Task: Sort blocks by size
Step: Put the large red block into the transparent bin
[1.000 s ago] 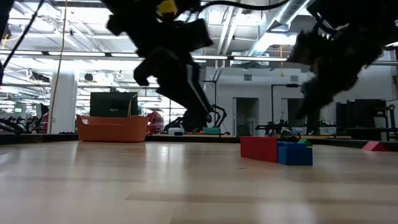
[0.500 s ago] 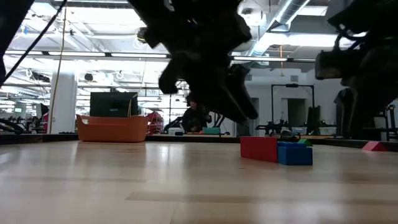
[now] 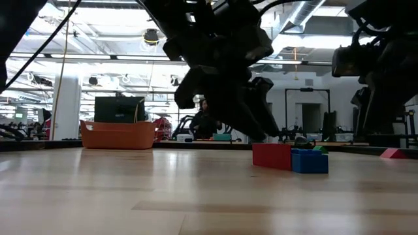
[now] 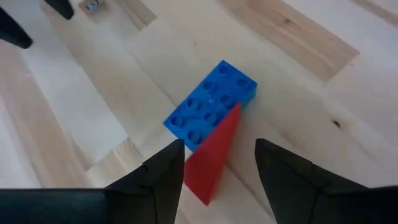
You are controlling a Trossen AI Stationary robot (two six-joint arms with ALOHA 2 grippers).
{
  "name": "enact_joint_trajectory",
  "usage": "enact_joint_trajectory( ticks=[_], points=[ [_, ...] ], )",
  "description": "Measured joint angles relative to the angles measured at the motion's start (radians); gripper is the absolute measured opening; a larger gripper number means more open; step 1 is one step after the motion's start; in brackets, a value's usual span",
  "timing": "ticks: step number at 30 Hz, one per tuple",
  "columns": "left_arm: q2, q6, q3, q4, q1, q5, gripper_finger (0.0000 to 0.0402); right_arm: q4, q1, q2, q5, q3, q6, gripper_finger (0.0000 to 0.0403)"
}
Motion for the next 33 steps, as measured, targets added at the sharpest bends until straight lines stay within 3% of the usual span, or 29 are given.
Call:
enact_joint_trajectory(
  ticks=[25, 33],
  points=[
    [0.045, -0.021, -0.026, 0.025, 0.001, -0.036, 0.019, 0.019, -0.001, 0.008, 0.018, 0.0, -0.024, 0.0232],
    [0.047, -0.062, -0.026, 0.021, 0.001, -0.042, 0.0151, 0.016, 0.0, 0.008, 0.018, 0.0, -0.025, 0.0232]
  ],
)
